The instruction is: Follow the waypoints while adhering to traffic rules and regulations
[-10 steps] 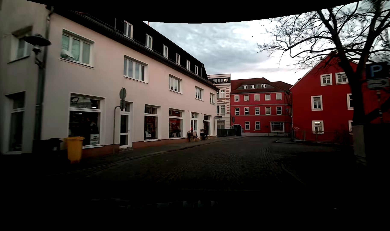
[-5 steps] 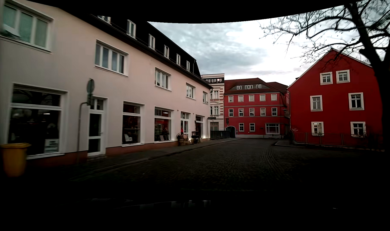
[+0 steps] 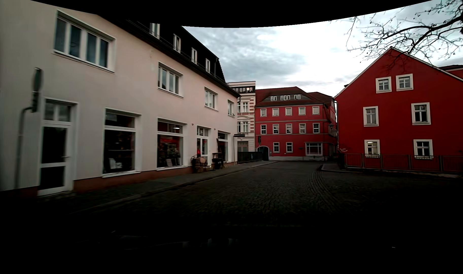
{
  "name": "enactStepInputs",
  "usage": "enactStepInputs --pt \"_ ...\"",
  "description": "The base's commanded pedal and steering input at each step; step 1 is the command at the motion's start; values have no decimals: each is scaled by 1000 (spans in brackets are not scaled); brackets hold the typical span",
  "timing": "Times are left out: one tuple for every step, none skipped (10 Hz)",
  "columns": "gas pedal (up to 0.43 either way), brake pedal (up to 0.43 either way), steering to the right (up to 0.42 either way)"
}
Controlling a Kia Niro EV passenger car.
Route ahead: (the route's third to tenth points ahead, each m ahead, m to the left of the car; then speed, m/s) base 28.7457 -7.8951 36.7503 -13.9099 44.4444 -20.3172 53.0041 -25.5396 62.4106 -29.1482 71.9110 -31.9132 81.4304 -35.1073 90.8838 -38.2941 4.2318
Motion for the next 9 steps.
enactStepInputs --pt "28 0 112" --pt "28 0 112" --pt "28 0 111" --pt "28 0 110" --pt "47 0 111" --pt "59 0 110" --pt "59 0 106" --pt "67 0 100" --pt "79 0 95"
